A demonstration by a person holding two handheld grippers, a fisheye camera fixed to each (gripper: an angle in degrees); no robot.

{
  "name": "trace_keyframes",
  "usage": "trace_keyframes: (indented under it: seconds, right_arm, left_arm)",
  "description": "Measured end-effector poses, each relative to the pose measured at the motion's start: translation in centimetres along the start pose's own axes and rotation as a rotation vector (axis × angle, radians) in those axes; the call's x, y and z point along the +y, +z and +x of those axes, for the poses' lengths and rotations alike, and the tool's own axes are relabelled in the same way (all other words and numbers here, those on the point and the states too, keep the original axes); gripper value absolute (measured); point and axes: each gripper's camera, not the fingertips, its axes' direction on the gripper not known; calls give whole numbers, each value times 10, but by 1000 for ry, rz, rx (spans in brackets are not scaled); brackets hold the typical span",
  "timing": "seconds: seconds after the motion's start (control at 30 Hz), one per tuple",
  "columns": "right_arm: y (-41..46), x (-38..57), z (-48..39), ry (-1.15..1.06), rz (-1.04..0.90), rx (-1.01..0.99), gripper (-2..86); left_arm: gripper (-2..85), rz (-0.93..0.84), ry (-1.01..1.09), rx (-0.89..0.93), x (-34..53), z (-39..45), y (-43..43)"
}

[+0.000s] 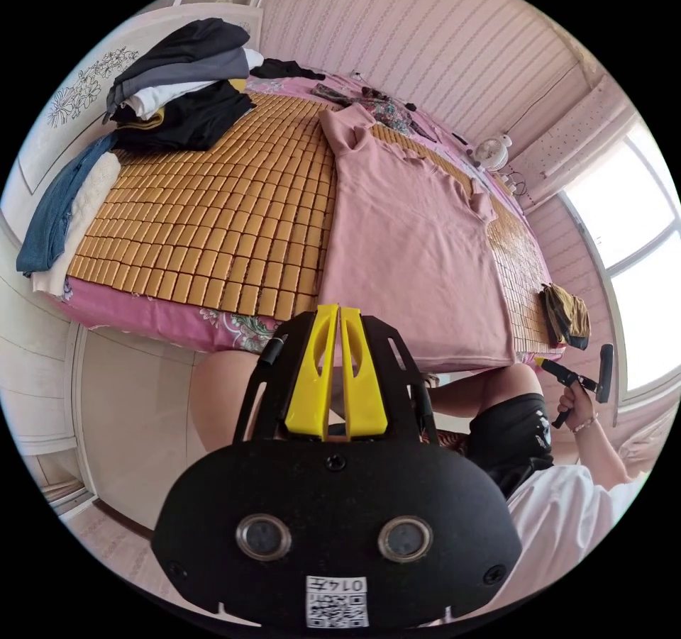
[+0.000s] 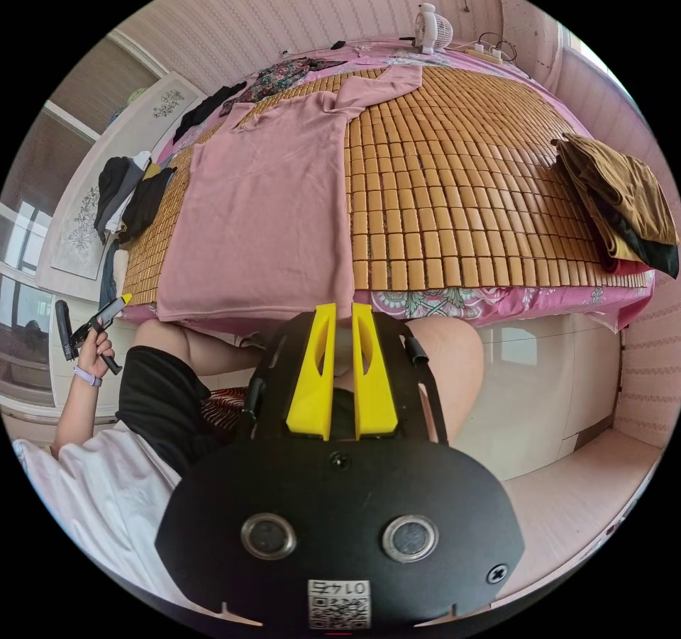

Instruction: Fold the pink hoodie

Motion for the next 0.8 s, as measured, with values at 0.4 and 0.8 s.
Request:
trace_keyframes:
  seconds: [0.4,0.8]
  right_arm:
    - [-32,4,83,53,318,38,102]
    - [-7,-188,171,145,428,-85,120]
  left_arm:
    - [95,100,400,113,8,92,25]
    - [89,97,645,170,-137,237,162]
